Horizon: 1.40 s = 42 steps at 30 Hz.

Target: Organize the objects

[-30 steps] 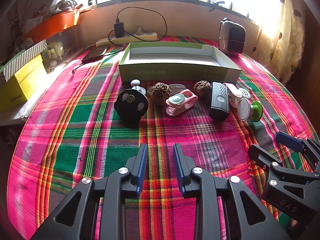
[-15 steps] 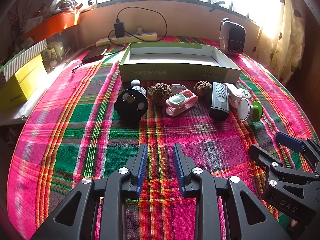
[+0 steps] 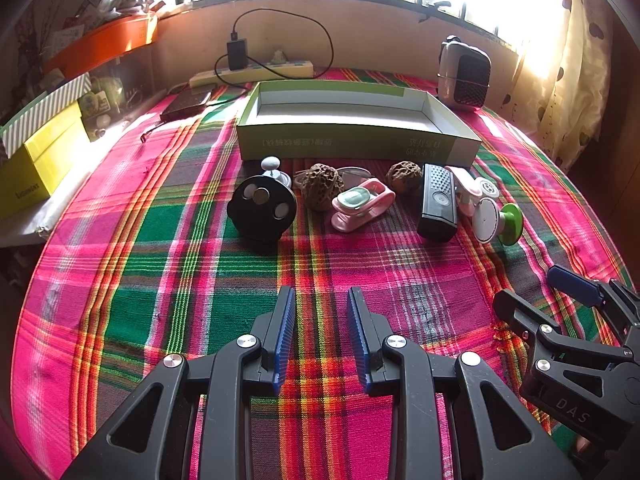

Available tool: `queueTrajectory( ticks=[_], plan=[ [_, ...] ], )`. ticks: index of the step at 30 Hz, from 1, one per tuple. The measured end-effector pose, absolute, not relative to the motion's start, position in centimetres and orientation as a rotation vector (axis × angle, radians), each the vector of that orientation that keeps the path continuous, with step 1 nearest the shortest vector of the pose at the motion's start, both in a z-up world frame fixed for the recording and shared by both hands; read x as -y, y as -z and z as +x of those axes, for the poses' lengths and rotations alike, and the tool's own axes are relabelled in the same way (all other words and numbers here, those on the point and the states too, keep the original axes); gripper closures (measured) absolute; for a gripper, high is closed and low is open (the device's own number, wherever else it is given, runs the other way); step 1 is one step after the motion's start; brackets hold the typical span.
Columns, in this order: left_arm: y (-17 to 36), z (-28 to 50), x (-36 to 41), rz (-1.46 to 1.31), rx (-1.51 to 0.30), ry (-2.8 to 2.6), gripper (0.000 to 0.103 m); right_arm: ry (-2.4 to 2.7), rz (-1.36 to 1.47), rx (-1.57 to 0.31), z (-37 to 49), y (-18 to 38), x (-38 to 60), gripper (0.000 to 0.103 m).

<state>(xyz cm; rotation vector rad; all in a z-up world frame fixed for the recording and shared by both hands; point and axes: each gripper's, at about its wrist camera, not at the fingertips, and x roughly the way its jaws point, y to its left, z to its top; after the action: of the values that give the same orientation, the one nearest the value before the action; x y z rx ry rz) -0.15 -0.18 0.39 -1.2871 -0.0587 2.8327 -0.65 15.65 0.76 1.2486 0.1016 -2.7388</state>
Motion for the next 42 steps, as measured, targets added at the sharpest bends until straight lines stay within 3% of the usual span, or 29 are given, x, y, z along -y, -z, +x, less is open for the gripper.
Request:
queueTrajectory(
  ticks=[6,12,32,42],
  plan=[
    [-0.2,-0.2,0.3,-1.274,-0.017,-2.796,0.078,2.728,1.267,-0.076,-0.9,-0.8,-15.8,0.030],
    [-0.3,-0.5,1.4,-1.270,0.071,-2.745,0.078,2.677,1.315,0.056,-3.4,-1.4,-16.3,0.030],
    [-0.5,-2.0,3.0,-1.277,0.154,-2.710,0.078,2.737,1.341,-0.002,-6.8,-1.1,-16.0,0.030],
    [-0.6,-3.2,5.1,-1.298,0.254,-2.731,0.072,2.753,1.324,0.019,-6.8,-1.3,-17.4,0.060]
  ],
)
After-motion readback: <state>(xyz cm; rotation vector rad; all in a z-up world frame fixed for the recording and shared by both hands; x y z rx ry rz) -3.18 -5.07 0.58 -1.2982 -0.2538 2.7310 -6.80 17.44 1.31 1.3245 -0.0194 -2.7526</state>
